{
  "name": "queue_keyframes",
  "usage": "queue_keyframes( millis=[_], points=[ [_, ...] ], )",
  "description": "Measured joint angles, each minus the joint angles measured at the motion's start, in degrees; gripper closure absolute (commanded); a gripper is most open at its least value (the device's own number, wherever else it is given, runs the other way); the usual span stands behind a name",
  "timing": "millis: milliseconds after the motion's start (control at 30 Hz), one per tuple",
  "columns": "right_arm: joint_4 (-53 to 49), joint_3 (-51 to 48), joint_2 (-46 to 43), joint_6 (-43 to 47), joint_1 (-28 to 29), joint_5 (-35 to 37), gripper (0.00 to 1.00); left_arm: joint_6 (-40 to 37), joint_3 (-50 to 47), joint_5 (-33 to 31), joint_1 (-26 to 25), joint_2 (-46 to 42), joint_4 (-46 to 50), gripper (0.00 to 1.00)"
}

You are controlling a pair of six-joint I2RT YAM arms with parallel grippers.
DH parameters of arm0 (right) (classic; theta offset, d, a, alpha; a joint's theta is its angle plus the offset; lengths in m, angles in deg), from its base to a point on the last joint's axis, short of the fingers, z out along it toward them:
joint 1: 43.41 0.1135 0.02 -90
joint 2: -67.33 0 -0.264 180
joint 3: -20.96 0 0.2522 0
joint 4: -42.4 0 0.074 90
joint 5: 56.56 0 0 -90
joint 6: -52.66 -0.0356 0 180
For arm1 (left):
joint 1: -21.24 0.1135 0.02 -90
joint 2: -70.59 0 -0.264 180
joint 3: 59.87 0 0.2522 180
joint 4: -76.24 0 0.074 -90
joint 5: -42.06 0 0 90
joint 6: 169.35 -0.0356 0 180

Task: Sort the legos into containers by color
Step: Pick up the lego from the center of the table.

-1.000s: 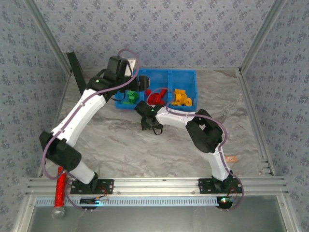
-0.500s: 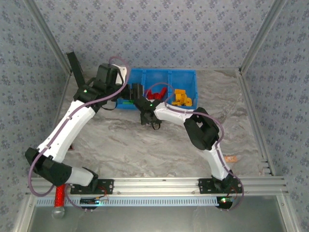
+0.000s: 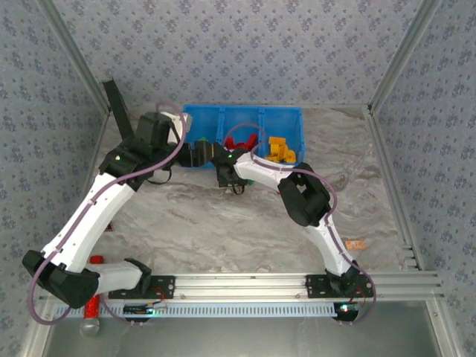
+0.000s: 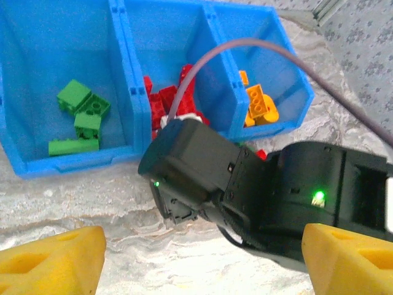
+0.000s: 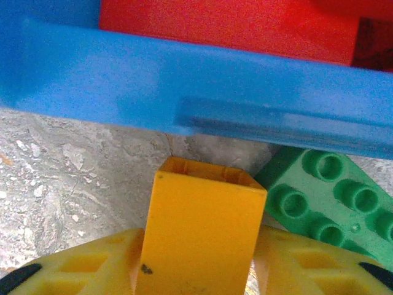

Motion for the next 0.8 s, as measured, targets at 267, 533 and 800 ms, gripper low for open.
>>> queue_keyframes(
  millis=[267,533,800],
  points=[
    [-0.48,1.75,1.4,0.74,0.0,0.2,0.78,0.39,-2.03,0.0,0.98,-0.37,0.02,0.16],
    [-1.01,-1.84,-1.68,2.03,0.37,-0.5,0.82,0.13,-4.02,0.22,2.21,-0.37,0.48,0.16],
    [-3.19,-12.39,-22.05,6.29,-0.55,-2.16,0.82,0.35,-7.06,-1.7,2.51,-0.37,3.15,0.14]
  ],
)
